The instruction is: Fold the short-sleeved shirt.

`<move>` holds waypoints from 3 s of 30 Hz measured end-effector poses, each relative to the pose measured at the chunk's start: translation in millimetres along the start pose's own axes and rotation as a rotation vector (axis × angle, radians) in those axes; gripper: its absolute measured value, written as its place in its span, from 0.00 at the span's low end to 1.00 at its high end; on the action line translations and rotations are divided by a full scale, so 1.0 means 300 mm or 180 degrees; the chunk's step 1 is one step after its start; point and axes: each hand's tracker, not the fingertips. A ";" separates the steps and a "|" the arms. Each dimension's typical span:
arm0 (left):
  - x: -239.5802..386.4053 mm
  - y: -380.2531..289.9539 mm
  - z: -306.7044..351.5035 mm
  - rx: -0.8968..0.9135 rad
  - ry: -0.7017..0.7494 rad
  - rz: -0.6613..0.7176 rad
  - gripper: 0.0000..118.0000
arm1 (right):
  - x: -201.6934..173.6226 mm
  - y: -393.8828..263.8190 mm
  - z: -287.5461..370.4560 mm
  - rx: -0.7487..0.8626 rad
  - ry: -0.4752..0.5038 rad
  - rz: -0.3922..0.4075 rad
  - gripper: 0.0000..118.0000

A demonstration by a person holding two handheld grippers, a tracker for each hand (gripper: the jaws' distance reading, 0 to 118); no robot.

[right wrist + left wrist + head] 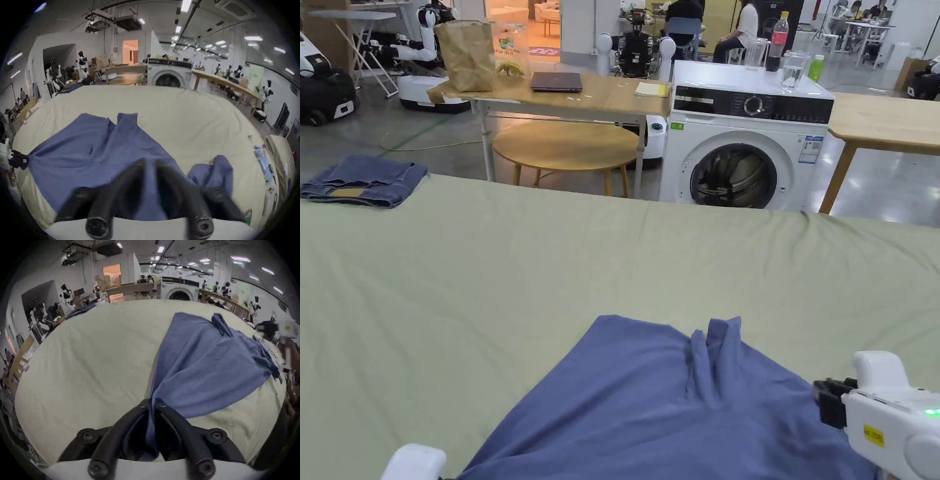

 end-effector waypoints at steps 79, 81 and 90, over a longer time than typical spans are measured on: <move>0.092 0.631 0.144 0.1174 0.0525 0.0045 0.00 | 0.074 0.228 0.405 0.1234 -0.0409 -0.0069 0.02; 0.103 0.547 0.214 0.1247 0.0500 -0.0007 0.00 | 0.065 0.130 0.485 0.1278 -0.0405 -0.0039 0.02; 0.115 -0.050 0.490 0.0913 0.0324 0.0129 0.00 | -0.037 -0.437 0.794 0.0923 -0.0412 0.0134 0.02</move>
